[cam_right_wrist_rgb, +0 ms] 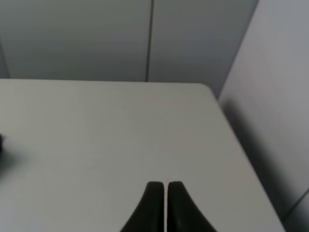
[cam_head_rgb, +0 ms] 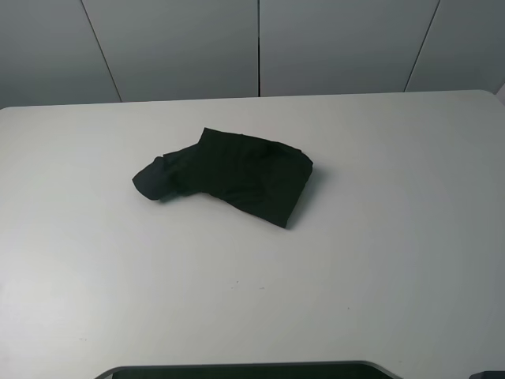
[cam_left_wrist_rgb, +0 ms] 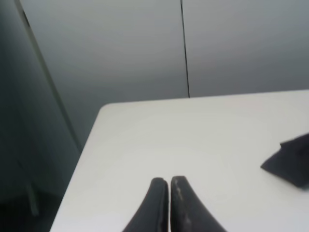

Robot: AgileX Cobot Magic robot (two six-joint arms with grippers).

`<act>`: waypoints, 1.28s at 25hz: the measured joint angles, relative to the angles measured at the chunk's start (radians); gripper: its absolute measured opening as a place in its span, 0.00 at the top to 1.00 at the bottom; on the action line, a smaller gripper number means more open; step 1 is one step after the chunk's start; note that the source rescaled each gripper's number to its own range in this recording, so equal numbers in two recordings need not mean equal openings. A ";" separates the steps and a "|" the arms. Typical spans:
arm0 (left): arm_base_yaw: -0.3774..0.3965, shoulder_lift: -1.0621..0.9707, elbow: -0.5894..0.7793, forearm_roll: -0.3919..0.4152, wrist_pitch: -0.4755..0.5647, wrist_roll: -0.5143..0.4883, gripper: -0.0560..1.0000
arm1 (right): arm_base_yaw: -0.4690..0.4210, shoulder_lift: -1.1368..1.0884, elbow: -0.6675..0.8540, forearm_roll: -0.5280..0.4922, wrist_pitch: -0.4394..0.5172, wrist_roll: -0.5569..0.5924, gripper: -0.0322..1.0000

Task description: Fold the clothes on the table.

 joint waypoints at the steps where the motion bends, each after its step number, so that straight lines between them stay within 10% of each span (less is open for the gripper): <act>1: -0.002 0.000 0.029 -0.031 0.000 0.013 0.95 | 0.000 0.000 0.031 0.022 -0.017 -0.002 0.95; 17: -0.088 -0.003 0.308 -0.033 -0.140 0.039 0.93 | 0.035 0.002 0.233 0.148 -0.091 -0.138 0.85; 20: -0.088 -0.003 0.311 -0.031 -0.140 0.029 0.78 | 0.037 0.002 0.233 0.131 -0.096 -0.142 0.53; 23: -0.088 -0.003 0.311 -0.031 -0.140 0.027 0.39 | 0.037 0.002 0.233 0.111 -0.100 -0.112 0.10; 26: -0.088 -0.003 0.311 -0.031 -0.140 0.025 0.05 | 0.037 0.002 0.233 0.076 -0.106 -0.072 0.01; 32: -0.088 -0.003 0.311 -0.031 -0.140 0.021 0.02 | 0.037 0.002 0.233 0.072 -0.106 -0.059 0.00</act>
